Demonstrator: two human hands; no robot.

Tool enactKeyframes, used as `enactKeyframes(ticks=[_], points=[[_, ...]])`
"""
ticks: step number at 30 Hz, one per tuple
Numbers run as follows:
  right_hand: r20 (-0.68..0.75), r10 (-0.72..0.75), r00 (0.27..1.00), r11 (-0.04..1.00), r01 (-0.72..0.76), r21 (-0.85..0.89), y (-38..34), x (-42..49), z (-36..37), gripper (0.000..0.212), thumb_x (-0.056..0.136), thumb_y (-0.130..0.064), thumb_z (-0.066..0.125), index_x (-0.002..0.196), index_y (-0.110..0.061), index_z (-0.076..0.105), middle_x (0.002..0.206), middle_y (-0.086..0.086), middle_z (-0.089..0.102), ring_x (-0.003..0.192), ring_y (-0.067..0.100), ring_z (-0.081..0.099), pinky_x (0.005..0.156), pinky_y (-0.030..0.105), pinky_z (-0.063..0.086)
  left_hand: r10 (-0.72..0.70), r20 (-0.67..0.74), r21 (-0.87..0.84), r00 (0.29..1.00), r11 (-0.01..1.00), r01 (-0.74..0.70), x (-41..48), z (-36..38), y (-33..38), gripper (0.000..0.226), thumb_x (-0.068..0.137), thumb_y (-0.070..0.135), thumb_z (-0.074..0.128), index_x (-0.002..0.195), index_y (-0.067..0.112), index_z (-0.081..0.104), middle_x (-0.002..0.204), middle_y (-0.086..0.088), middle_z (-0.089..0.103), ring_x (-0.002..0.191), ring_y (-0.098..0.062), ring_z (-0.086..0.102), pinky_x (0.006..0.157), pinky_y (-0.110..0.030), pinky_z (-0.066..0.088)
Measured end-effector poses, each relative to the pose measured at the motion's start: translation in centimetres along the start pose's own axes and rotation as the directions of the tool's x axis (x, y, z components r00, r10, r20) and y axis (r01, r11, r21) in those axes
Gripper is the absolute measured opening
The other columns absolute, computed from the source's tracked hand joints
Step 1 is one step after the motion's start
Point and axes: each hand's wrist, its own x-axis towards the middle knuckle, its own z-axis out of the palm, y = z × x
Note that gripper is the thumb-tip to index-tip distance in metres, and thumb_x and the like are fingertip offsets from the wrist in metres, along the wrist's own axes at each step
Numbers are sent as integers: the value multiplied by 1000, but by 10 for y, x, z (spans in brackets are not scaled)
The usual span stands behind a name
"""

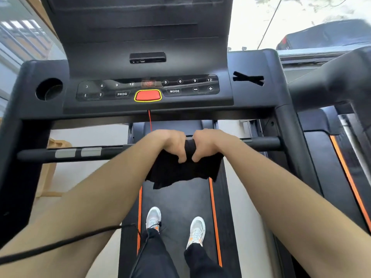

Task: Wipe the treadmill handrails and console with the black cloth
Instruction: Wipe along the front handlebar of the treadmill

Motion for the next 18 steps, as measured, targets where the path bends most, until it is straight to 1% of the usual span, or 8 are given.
enactKeyframes(ticks=[2, 4, 8, 10, 12, 14, 16, 18], points=[[-22, 19, 1000, 1000, -19, -20, 9, -2, 3, 30, 66, -47, 72, 77, -25, 55, 75, -4, 64, 67, 17, 62, 59, 30, 49, -6, -76, 24, 997, 1000, 8, 3, 5, 11, 34, 69, 36, 76, 96, 20, 64, 84, 0, 66, 71, -19, 63, 61, -32, 51], [-277, 15, 961, 989, -55, -137, 22, -10, 25, 31, 66, -48, 67, 82, -24, 55, 74, -5, 63, 68, 23, 63, 60, 31, 47, 7, -407, 146, 914, 988, 58, 4, 30, 23, 28, 74, 36, 69, 97, 24, 61, 84, 2, 66, 74, -24, 65, 59, -32, 44], [-723, -140, 676, 933, -153, -325, 37, -18, 69, 28, 63, -23, 77, 78, -19, 53, 67, 0, 60, 58, 27, 58, 56, 29, 32, 123, -760, 276, 638, 950, 146, 9, 68, 42, 13, 82, 19, 63, 92, 21, 56, 81, 1, 69, 71, -25, 67, 57, -32, 33], [-591, -17, 807, 957, -157, -242, 38, -15, 54, 24, 66, -29, 72, 77, -22, 52, 69, -3, 61, 59, 25, 56, 57, 28, 36, 66, -661, 217, 748, 970, 107, 13, 52, 45, 11, 79, 25, 64, 89, 22, 59, 80, 1, 67, 72, -26, 67, 58, -32, 38], [-222, 82, 971, 992, -100, -70, 43, -9, 26, 26, 64, -38, 71, 81, -22, 61, 74, -4, 66, 65, 22, 63, 59, 29, 49, 58, -392, 107, 918, 994, -17, 18, 26, 44, 18, 71, 34, 71, 80, 24, 59, 76, 2, 63, 70, -24, 64, 59, -31, 45], [99, 64, 993, 994, -73, 84, 49, -3, 0, 32, 59, -36, 78, 86, -21, 69, 80, -1, 72, 71, 20, 69, 66, 36, 60, 98, -95, -34, 991, 994, -101, 20, 2, 45, 25, 67, 36, 78, 75, 23, 59, 75, 3, 63, 67, -18, 62, 58, -29, 47], [166, 44, 985, 991, -64, 115, 49, -3, -6, 32, 60, -33, 80, 87, -21, 69, 82, -1, 72, 72, 19, 70, 71, 38, 61, 110, -28, -76, 994, 991, -111, 22, -4, 48, 24, 68, 33, 80, 73, 22, 59, 76, 1, 64, 65, -16, 61, 56, -28, 46], [-38, 68, 997, 998, -69, -7, 48, -9, 9, 27, 64, -38, 75, 83, -24, 62, 76, -5, 67, 66, 19, 63, 62, 32, 53, 57, -214, -6, 975, 998, -59, 16, 10, 54, 21, 72, 34, 74, 76, 22, 57, 74, 3, 62, 64, -18, 59, 57, -29, 45]])
